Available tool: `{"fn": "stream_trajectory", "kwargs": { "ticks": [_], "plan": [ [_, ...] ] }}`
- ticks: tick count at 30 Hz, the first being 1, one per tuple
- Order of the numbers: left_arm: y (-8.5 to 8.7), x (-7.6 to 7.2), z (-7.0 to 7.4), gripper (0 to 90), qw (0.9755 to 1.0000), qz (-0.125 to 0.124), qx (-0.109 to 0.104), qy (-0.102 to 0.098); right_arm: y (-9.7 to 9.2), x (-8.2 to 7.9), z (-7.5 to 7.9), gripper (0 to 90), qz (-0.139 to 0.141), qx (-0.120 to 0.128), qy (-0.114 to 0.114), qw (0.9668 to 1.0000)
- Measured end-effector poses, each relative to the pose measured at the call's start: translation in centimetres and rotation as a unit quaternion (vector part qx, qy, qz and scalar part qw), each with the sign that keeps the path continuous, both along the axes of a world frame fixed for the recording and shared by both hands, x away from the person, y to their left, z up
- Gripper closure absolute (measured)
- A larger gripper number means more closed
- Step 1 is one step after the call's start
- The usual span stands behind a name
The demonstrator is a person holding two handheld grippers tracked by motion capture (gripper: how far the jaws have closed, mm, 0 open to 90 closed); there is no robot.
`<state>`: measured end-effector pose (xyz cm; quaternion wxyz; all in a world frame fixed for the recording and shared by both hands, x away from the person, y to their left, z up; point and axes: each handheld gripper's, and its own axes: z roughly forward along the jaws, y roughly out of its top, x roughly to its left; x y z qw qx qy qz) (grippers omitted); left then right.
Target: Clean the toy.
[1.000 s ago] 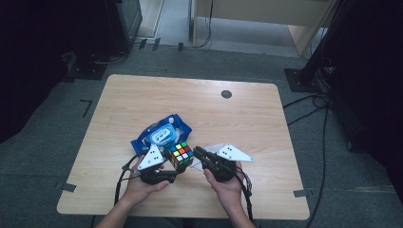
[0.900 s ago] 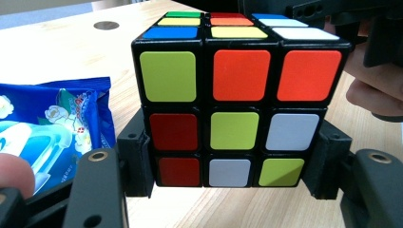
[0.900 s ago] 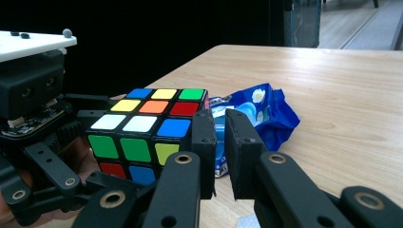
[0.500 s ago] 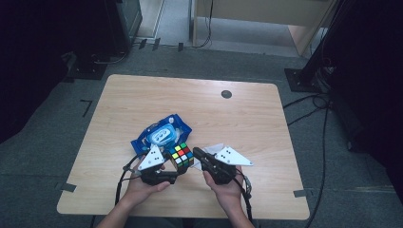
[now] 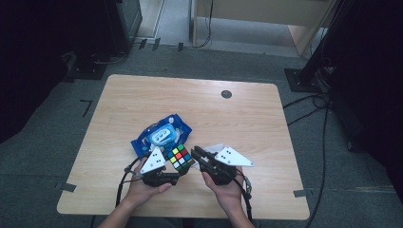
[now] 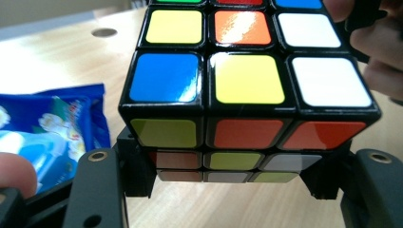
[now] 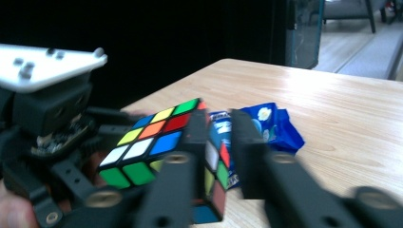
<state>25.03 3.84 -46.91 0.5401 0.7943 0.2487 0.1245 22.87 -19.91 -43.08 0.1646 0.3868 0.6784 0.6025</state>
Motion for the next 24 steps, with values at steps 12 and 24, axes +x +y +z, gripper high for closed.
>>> {"fn": "stream_trajectory", "kwargs": {
  "ticks": [12, 24],
  "plan": [
    [-0.4, -0.6, -1.1, 34.2, 0.9974, 0.044, -0.009, -0.057, -0.3, 1.1, -0.7, 37.6, -0.003, 0.147, 0.154, 0.9771],
    [-0.5, -1.3, -1.4, 34.2, 0.994, 0.035, -0.037, -0.097, 0.1, 2.3, -2.4, 27.6, 0.041, 0.224, 0.25, 0.9411]
  ]
}}
